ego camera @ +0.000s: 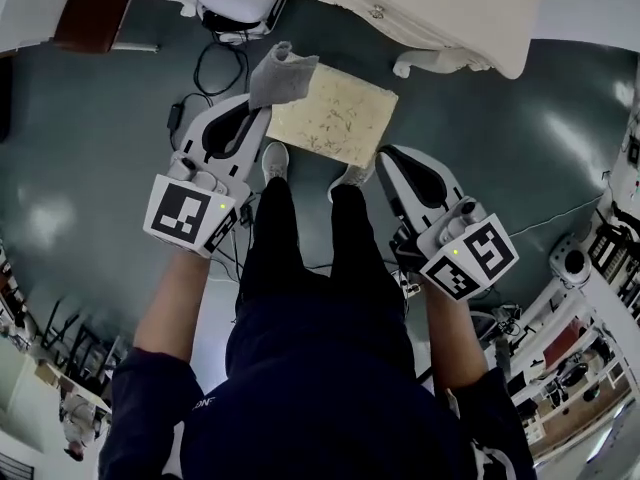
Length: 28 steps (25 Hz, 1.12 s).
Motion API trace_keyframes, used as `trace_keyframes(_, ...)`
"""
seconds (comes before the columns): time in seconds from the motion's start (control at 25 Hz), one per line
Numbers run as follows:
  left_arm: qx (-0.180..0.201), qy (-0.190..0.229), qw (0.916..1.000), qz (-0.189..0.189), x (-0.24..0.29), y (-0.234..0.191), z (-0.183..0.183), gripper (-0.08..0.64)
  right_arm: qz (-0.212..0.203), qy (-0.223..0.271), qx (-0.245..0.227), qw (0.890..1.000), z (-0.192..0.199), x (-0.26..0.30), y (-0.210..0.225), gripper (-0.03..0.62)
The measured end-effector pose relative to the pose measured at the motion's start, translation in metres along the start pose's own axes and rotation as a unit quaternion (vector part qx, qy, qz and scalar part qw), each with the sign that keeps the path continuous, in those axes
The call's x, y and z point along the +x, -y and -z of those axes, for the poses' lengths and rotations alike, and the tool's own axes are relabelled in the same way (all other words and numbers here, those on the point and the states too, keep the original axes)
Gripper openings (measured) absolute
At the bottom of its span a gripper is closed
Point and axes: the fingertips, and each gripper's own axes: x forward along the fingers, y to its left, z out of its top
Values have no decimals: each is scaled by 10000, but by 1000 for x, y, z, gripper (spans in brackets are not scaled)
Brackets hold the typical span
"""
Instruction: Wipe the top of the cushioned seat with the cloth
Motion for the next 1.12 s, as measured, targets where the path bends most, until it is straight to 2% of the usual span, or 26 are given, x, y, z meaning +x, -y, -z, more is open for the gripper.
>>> trace_keyframes(0.12, -54, -124, 9999, -30, 14, -10, 21, 28, 34, -96, 39, 9999, 10, 10, 16, 26)
trace_keyframes(0.36, -213, -505, 9985, -23, 64, -42, 98, 28, 292, -282, 237, 9989, 46, 33, 73, 26)
trace_keyframes(0.6, -232, -851, 9961, 94, 105, -68, 163, 28, 417, -507, 520, 9965, 92, 56, 113, 26)
trace_keyframes(1.12, -186, -1412, 9898, 78, 164, -113, 286, 28, 480, -905, 845, 9911, 160, 81, 152, 26)
